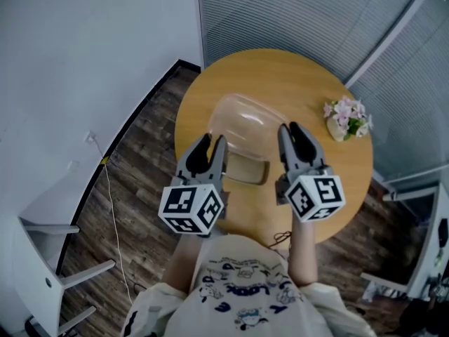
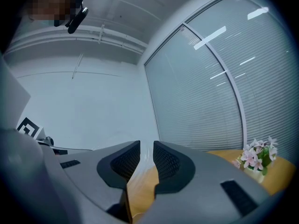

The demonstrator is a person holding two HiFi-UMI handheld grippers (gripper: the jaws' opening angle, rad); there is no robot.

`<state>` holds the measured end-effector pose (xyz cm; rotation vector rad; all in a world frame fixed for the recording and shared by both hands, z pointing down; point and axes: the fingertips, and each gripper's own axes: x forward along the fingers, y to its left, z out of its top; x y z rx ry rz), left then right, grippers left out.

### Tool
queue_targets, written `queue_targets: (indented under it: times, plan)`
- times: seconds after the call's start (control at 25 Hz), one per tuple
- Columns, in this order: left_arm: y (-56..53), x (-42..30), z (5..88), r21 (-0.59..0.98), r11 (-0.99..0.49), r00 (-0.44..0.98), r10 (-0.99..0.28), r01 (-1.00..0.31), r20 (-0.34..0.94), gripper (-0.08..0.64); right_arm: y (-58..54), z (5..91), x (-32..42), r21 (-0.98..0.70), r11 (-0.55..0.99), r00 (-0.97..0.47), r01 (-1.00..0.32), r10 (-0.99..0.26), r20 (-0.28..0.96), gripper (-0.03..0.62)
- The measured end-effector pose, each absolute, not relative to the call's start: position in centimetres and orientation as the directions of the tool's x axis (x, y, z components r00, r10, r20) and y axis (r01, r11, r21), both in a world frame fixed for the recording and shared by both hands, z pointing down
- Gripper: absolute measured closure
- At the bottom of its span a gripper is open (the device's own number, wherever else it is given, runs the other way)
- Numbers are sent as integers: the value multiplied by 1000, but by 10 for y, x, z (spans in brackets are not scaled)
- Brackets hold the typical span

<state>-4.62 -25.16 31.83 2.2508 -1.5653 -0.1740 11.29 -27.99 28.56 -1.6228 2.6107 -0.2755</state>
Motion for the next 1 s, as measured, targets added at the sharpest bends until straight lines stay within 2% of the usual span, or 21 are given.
queue_targets:
  times: [1.0]
  plan:
    - [-249, -45, 318, 378, -308, 377, -918, -873, 122, 436, -277, 289, 115, -173, 429, -444, -887, -894, 60, 506]
